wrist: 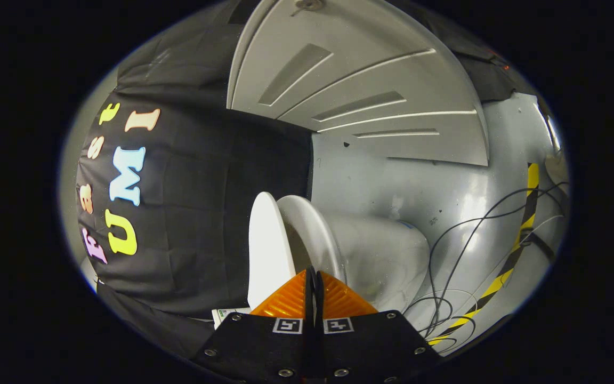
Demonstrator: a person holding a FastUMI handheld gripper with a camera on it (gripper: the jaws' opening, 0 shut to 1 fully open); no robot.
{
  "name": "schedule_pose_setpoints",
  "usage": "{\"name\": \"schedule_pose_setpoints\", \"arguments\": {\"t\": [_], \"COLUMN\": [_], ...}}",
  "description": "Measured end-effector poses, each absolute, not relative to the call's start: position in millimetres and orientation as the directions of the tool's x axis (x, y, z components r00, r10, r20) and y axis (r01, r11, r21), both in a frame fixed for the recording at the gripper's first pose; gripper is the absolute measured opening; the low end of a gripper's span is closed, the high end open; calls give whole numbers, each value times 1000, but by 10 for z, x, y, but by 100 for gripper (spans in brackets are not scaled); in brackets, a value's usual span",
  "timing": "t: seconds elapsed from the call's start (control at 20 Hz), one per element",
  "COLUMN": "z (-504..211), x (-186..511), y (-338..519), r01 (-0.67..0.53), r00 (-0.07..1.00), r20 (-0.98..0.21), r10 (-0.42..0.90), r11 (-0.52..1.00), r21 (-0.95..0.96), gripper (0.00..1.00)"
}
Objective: Open the toilet lid.
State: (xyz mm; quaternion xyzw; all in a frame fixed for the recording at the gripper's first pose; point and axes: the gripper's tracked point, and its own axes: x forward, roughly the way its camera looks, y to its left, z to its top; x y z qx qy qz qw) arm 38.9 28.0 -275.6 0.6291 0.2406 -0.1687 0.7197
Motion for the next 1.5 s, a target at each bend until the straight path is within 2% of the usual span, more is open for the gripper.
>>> {"name": "schedule_pose_setpoints", "arguments": {"t": [0.75,1.5], "z": [-1747,-726], "x": [523,652], "y": [409,874], "r01": [432,276], "r00": [891,942], "r20": [-455,-335], "r10": [7,14], "r11": [302,533], "r21": [850,799], "gripper": [0,0]}}
